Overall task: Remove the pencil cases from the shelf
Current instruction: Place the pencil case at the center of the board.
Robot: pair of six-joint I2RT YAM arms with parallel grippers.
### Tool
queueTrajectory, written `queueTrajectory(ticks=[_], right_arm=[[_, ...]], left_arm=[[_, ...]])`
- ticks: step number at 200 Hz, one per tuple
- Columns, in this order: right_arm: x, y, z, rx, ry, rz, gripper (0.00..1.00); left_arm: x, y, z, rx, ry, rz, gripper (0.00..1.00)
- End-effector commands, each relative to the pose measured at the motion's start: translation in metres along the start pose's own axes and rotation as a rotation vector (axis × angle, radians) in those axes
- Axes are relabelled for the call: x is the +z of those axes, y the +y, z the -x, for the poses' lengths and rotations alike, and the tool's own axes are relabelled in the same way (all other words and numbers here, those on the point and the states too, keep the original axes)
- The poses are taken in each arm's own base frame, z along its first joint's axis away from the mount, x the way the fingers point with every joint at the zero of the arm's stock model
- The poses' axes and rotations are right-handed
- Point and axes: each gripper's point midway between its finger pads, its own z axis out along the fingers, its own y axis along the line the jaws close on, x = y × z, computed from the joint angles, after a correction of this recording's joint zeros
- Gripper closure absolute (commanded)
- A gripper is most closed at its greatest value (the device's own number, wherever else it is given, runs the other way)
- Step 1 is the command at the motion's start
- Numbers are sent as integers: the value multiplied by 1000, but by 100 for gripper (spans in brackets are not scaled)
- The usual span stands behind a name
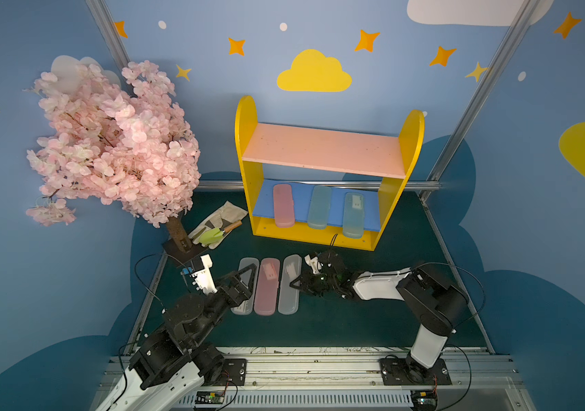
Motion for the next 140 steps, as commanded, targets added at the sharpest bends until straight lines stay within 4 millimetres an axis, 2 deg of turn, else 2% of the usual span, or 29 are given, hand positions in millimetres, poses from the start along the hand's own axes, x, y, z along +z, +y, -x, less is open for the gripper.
queueTrajectory(ticks=[1, 44, 66, 107, 140], right_arm=[[6, 20, 5, -18, 3, 75, 85], [11, 14, 4, -9, 25, 74, 85], [13, 12, 4, -4, 38, 71, 80], [10, 7, 4, -8, 47, 44, 55], [4, 2, 3, -28, 51, -13, 43]], left_arm=[[0, 5, -2, 8, -1, 16, 0], [2, 3, -2, 11, -2, 10, 0], [4, 2, -2, 15, 2, 12, 0], [7, 1, -3, 18, 7, 12, 0], [12, -1, -5, 27, 18, 12, 0]])
